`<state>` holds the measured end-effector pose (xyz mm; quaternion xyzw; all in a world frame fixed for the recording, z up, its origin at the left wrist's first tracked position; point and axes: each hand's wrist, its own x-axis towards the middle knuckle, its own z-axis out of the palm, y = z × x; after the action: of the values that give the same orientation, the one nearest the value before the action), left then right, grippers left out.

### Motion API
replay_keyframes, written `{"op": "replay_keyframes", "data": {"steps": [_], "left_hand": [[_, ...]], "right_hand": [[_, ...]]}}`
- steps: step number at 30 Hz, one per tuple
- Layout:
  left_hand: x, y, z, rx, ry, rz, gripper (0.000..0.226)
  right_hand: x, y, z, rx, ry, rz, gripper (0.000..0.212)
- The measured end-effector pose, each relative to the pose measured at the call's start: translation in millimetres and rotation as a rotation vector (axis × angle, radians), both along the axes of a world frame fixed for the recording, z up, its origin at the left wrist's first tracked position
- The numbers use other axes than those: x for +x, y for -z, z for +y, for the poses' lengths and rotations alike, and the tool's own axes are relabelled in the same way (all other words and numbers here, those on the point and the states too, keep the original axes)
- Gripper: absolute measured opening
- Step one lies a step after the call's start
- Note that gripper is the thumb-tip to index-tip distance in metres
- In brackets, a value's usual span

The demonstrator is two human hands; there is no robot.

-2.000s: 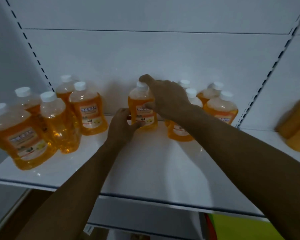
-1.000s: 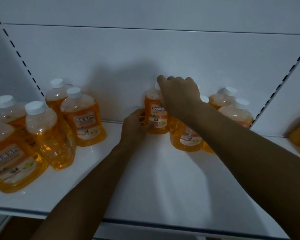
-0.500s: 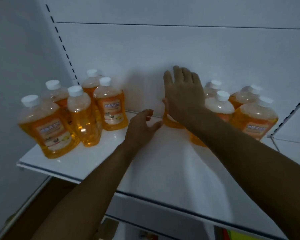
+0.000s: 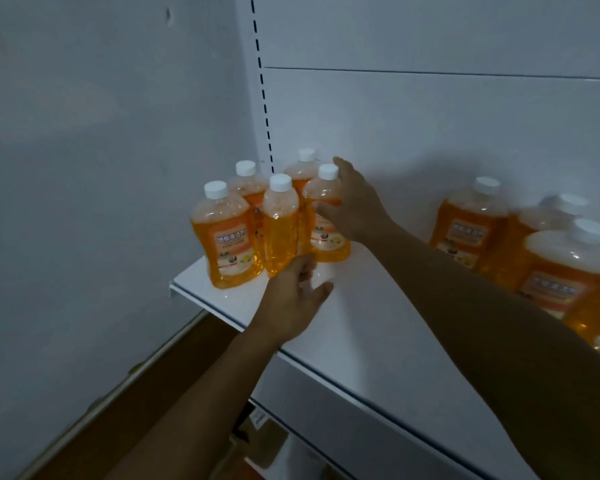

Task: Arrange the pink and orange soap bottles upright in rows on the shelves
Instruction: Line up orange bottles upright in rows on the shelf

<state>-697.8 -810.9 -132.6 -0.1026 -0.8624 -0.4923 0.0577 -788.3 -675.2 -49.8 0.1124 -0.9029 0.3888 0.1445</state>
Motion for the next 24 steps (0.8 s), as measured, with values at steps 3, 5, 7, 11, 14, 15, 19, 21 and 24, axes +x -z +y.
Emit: {"op": "replay_keyframes", "data": {"steps": [3,5,7,11,14,15,19,21,24], "left_hand": [[-1,1,-5,-0.009,-0.027,0.012,0.050],[-3,2,-5,-0.014,-0.042,0.019,0.050],[-4,4,-2,-0.005,-0.055,0.031,0.049],[-11,4,17,0.042,-0.009,0.038,0.060],[-22,-1,39,0.006,0.105,0.037,0.061],[-25,-4,47,0.002,0.164,0.042,0.057],[-31,-11,80,0.044,0.369,0.043,0.040],[-33,-9,96,0.045,0.406,0.038,0.039],[-37,-1,116,0.059,0.425,0.030,0.040]], "right_hand": [[1,-5,2,0.012,0.030,0.004,0.062],[6,-9,9,0.010,0.048,-0.002,0.055],[16,-13,20,0.026,0.041,-0.001,0.055],[44,-28,51,0.102,0.019,-0.013,0.070],[66,-43,75,0.164,0.037,-0.005,0.067],[73,-47,83,0.167,0.045,-0.005,0.065],[96,-63,120,0.224,0.097,-0.044,0.059],[104,-64,134,0.293,0.115,-0.055,0.059],[113,-58,145,0.365,0.131,-0.057,0.057]]}}
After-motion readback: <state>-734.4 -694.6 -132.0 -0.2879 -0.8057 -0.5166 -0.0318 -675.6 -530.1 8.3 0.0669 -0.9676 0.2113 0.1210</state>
